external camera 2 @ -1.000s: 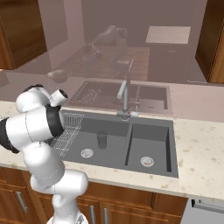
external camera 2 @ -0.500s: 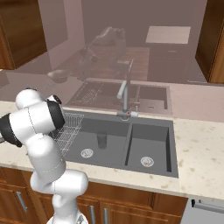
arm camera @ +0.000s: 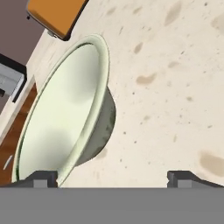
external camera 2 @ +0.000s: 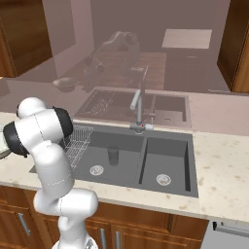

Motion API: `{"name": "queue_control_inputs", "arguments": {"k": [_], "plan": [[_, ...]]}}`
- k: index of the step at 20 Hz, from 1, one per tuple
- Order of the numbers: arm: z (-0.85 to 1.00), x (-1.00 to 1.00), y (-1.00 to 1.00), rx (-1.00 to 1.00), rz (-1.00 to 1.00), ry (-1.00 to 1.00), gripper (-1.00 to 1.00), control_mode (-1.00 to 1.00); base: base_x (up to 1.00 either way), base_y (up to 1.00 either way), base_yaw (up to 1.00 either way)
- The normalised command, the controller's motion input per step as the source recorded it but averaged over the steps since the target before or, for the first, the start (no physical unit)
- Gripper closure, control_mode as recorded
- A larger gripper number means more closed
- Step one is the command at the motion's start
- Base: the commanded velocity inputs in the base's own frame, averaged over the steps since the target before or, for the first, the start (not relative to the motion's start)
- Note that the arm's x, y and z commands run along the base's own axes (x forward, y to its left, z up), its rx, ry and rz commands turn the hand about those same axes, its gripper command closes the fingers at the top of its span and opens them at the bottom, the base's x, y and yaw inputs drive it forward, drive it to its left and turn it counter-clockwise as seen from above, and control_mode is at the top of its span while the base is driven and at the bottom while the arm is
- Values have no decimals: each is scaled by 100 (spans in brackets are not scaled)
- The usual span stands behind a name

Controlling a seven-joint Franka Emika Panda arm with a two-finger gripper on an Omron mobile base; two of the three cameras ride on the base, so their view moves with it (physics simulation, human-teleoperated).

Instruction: Place the glass cup in the left basin and the bowl in the right basin of the sink.

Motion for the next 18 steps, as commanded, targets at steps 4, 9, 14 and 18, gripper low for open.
{"name": "queue_control_inputs", "arguments": {"k": [4, 9, 14, 18], "plan": [[0, 0, 25, 0, 0, -4, -100, -100, 0, 0, 0], [0, 0, 21, 0, 0, -5, -100, -100, 0, 0, 0], [0, 0, 22, 0, 0, -3, -100, -100, 0, 0, 0], [0, 3, 21, 0, 0, -1, -100, -100, 0, 0, 0]]}}
